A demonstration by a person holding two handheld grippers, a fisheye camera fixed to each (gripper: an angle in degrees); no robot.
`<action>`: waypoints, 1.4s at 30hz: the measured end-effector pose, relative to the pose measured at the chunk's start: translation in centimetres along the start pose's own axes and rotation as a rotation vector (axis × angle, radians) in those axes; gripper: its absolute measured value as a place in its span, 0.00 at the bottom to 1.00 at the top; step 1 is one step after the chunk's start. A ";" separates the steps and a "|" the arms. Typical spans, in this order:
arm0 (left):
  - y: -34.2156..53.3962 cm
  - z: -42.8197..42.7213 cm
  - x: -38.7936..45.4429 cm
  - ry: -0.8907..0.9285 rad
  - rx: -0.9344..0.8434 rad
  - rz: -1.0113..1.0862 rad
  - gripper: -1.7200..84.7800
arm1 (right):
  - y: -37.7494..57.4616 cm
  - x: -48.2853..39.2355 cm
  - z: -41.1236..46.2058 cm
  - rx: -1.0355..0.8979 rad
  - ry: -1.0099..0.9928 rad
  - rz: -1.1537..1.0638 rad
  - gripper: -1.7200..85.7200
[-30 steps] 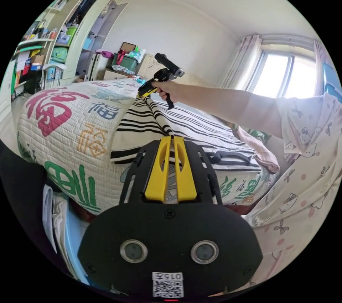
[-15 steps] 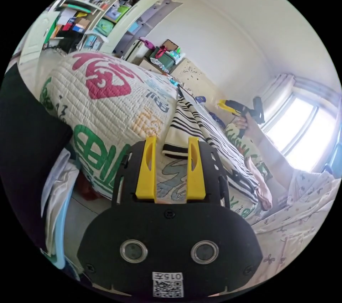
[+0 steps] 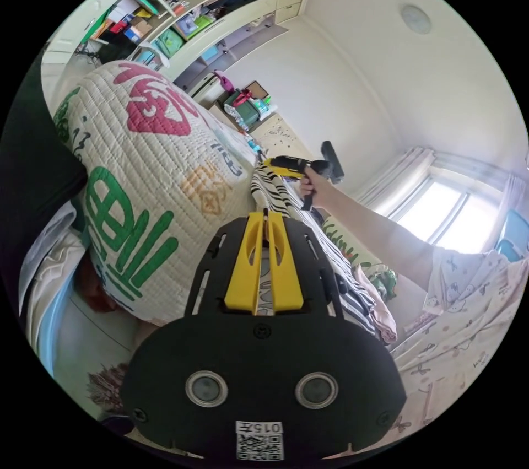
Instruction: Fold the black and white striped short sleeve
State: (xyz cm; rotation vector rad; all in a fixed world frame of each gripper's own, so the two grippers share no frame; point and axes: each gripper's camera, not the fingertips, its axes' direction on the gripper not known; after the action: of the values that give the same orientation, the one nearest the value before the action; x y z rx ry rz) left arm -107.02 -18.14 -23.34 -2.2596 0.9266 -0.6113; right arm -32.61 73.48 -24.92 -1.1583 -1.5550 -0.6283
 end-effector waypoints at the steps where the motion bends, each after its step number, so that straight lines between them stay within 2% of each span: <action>1: -0.7 -0.5 -0.4 0.011 0.011 0.019 0.02 | -1.6 -1.8 0.6 -0.052 0.075 -0.005 0.05; 5: -3.7 -2.7 -1.4 0.031 0.042 0.065 0.02 | -6.5 -7.2 -0.8 -0.070 0.186 0.033 0.01; 10: -8.7 -6.6 -1.6 -0.110 0.156 0.124 0.02 | -10.9 -13.5 -5.8 0.103 -0.006 0.113 0.02; 13: -12.7 -8.3 -3.1 -0.168 0.154 0.105 0.01 | -13.4 -18.4 -7.7 0.107 -0.064 0.116 0.06; 14: -14.0 -8.8 -4.0 -0.185 0.141 0.083 0.02 | -13.6 -20.1 -9.1 0.129 -0.065 0.107 0.09; 17: -16.0 -11.5 -4.0 -0.249 0.180 0.085 0.01 | -12.1 -24.1 -15.8 0.239 -0.139 0.015 0.09; 19: -17.5 -12.6 -2.7 -0.261 0.180 0.153 0.01 | -9.9 -26.0 -20.9 0.286 -0.167 -0.066 0.08; 22: -21.4 -10.9 1.6 -0.149 0.035 0.383 0.01 | -5.3 -26.9 -30.3 0.318 -0.186 -0.131 0.07; 27: -28.1 -2.6 13.0 0.127 -0.197 0.684 0.03 | 3.5 -22.3 -46.3 0.438 -0.140 -0.079 0.08; 31: -30.1 5.4 25.7 0.331 -0.299 0.916 0.04 | 12.7 -15.3 -57.5 0.501 0.029 0.206 0.08; 34: -30.4 11.7 33.8 0.431 -0.382 0.960 0.06 | 19.5 -11.2 -62.7 0.583 0.008 0.355 0.08; 38: -30.8 19.0 42.8 0.363 -0.455 1.034 0.09 | 24.0 -7.6 -64.6 0.565 -0.049 0.501 0.11; 42: -33.3 24.2 47.3 0.301 -0.510 0.986 0.11 | 22.3 -5.6 -63.7 0.485 -0.179 0.561 0.14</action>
State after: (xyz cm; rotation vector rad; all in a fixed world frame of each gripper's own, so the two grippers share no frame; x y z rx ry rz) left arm -46.43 -25.50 -9.01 -1.7482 2.3272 -0.2586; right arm 14.66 26.23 -13.91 -1.2108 -1.3322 0.2206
